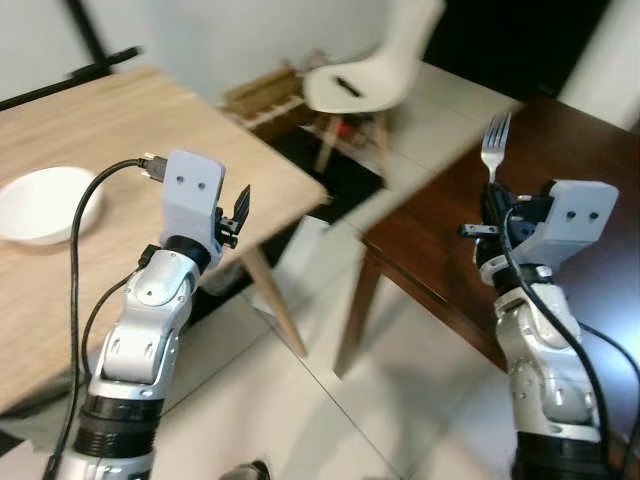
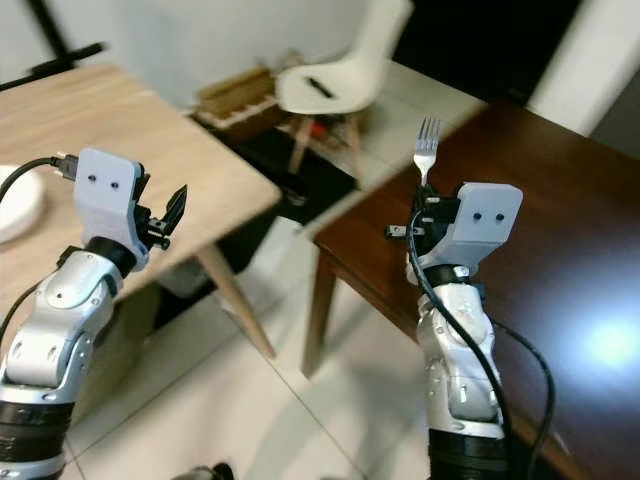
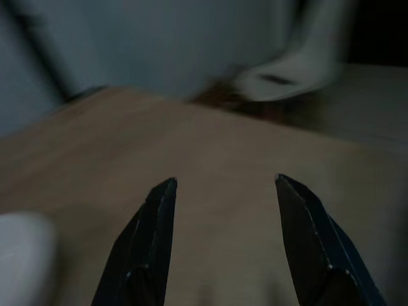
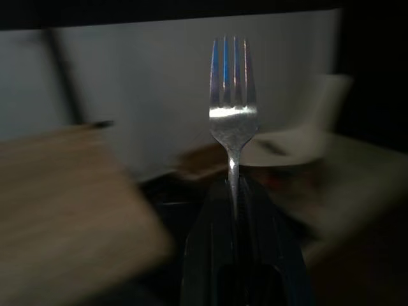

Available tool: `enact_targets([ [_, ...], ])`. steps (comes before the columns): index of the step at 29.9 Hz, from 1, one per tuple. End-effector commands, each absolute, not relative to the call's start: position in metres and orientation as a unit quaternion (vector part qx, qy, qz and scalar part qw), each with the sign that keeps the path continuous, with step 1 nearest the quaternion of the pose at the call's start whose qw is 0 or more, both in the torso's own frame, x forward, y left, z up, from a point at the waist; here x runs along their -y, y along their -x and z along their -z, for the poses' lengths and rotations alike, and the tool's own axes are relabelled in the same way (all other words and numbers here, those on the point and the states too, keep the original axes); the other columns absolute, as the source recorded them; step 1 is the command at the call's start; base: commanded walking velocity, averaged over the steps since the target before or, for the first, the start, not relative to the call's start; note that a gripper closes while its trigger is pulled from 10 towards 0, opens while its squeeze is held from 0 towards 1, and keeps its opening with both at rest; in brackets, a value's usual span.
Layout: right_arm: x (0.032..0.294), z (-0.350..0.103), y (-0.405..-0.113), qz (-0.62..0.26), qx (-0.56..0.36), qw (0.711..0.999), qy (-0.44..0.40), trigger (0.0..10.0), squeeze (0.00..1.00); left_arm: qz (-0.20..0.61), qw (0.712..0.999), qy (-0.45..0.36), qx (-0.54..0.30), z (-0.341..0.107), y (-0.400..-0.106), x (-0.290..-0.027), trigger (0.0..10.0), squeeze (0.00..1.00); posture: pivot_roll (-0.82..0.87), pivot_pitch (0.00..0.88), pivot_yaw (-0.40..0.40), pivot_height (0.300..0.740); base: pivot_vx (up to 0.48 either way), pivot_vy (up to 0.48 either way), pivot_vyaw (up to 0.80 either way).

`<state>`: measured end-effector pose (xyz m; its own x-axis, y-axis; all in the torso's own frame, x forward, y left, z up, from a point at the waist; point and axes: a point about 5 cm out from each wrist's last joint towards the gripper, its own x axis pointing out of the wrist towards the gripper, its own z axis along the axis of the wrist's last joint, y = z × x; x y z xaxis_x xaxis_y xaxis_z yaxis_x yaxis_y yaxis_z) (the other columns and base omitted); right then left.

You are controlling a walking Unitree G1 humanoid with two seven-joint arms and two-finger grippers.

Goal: Setting the table

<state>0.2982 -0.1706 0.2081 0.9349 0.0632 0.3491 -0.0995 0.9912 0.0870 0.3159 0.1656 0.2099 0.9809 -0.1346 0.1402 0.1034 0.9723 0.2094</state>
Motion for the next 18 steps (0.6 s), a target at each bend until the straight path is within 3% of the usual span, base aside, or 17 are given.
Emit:
enact_targets([
  [1,0.179,-0.208,-0.295,-0.039,0.177,0.982,-0.051,10.0,0.0,0.068,0.989,-0.104,0.075,-0.207,-0.315,-0.161,10.0,0.0,-0.08,0.035,0.051,0.74,0.48,0.0,0.77],
  [18,0.167,-0.213,-0.292,-0.124,0.183,0.972,-0.076,10.0,0.0,0.087,0.981,-0.134,0.114,-0.215,-0.307,-0.146,10.0,0.0,-0.08,0.042,0.054,0.74,0.438,0.0,0.77],
])
